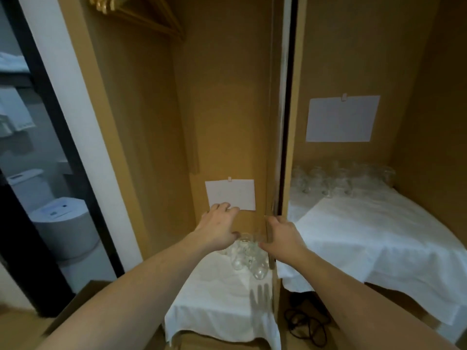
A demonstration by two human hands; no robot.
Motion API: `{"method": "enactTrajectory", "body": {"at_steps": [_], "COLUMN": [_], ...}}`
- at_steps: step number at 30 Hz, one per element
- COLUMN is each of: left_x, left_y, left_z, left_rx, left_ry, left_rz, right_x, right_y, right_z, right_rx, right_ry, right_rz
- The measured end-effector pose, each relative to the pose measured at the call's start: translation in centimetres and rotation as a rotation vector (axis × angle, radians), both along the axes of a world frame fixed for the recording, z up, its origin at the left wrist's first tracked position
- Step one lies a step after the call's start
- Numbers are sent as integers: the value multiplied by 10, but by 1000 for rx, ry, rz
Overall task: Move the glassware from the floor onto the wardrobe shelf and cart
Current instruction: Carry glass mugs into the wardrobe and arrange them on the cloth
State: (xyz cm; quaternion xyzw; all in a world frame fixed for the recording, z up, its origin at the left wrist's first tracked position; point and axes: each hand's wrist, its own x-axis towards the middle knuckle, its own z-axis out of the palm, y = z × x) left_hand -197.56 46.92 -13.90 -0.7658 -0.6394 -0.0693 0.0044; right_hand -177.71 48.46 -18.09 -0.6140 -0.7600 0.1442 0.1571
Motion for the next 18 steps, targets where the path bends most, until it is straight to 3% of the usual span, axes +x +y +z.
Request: {"method": "enactTrajectory", "body": {"at_steps": [10, 18], "left_x": [-144, -184], "left_y": [31, 54], "left_z": [-45, -94], "left_rx": [-144, -217], "left_ry": [-179, -354], "left_rz": [41, 67], "right_x": [-145, -178], "right_y": [17, 31], "right_z": [-42, -76], "right_rx": [-118, -247], "right_ry": [-33, -119], "right_rz": [-44, -55]}}
